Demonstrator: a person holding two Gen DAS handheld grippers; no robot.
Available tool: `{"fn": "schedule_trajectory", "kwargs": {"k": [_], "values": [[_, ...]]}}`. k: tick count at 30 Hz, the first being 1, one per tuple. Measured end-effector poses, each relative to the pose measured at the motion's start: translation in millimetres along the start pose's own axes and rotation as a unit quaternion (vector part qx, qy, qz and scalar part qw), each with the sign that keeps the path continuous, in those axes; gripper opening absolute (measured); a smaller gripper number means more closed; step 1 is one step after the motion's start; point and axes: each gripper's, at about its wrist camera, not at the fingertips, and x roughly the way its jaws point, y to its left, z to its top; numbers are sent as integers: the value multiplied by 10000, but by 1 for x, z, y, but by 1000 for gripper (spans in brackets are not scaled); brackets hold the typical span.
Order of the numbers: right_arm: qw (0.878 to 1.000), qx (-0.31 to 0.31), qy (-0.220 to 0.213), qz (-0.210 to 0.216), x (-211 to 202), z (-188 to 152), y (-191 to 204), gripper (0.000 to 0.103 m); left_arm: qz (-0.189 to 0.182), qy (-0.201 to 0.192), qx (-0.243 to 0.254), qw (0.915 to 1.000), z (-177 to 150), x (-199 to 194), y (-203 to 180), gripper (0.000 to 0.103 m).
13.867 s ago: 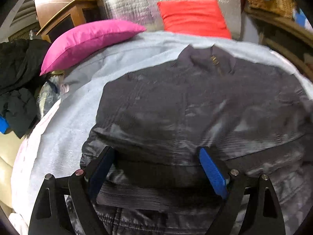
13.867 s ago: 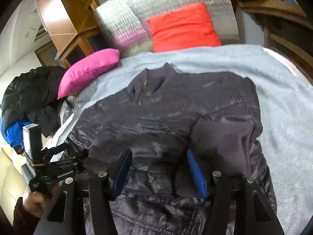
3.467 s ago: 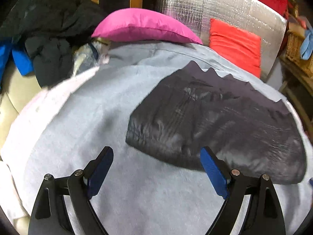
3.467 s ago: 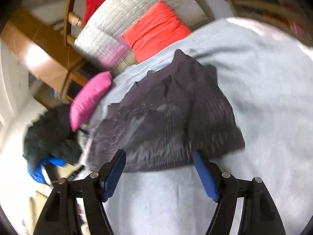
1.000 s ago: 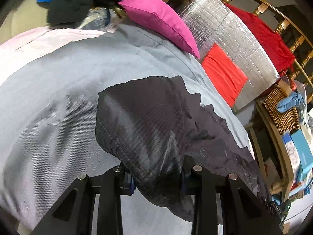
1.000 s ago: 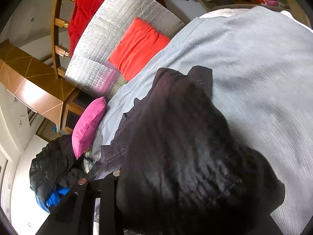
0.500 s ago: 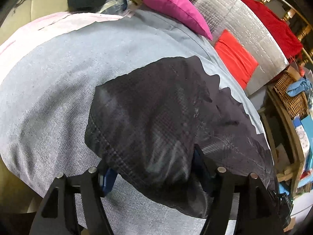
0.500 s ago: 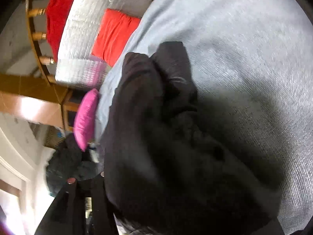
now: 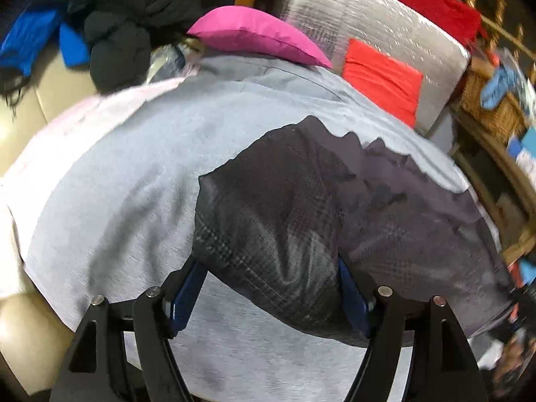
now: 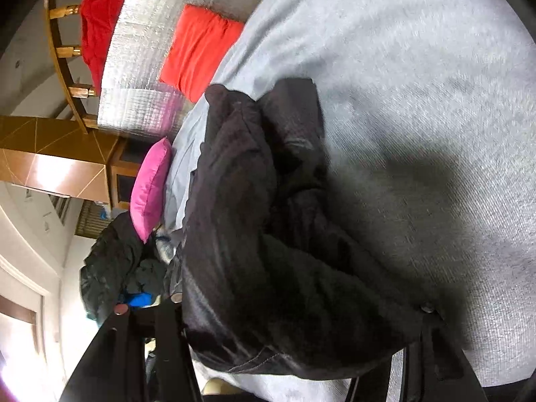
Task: Fold large clothes
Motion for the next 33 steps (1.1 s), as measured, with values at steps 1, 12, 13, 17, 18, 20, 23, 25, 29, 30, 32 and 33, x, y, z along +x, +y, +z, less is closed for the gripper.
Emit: {"fn": "schedule_trajectory", "kwargs": {"k": [1,12,13,17,18,20,23,25,29,30,32,33], "values": [[9997,154,156,138,4,1,-5,68,123,30,95,9999,0,4,-1,81],[9970,18,769,-118,-4,-20,3,76,57,454,-108,9989,-5,-1,29,86],[9962,-111,839,-213,-12,-24,6,76,14,523,-155,9985,-7,-4,34,86],[9945,-496,702,-606,-53,-32,16,76,325,422,-110,9985,-10,-35,52,86],[9945,-589,562,-656,-66,-30,17,76,435,292,-53,9986,-4,-42,55,86],[9937,-714,123,-852,-91,-18,18,76,581,6,87,9983,16,-51,56,86],[9934,-652,-379,-867,-106,10,20,78,673,-43,435,9968,39,-36,42,89],[9938,-584,-496,-801,-96,26,22,79,737,94,568,9956,46,-16,33,89],[9921,-666,-292,-1026,-50,49,26,79,651,675,583,9939,41,36,20,89],[9913,-655,-194,-1122,-38,53,24,79,656,706,529,9939,37,42,19,89],[9891,-673,-40,-1307,-13,57,21,79,602,593,426,9955,32,49,20,89],[9887,-686,27,-1331,-3,58,17,79,591,533,441,9959,31,48,20,89]]}}
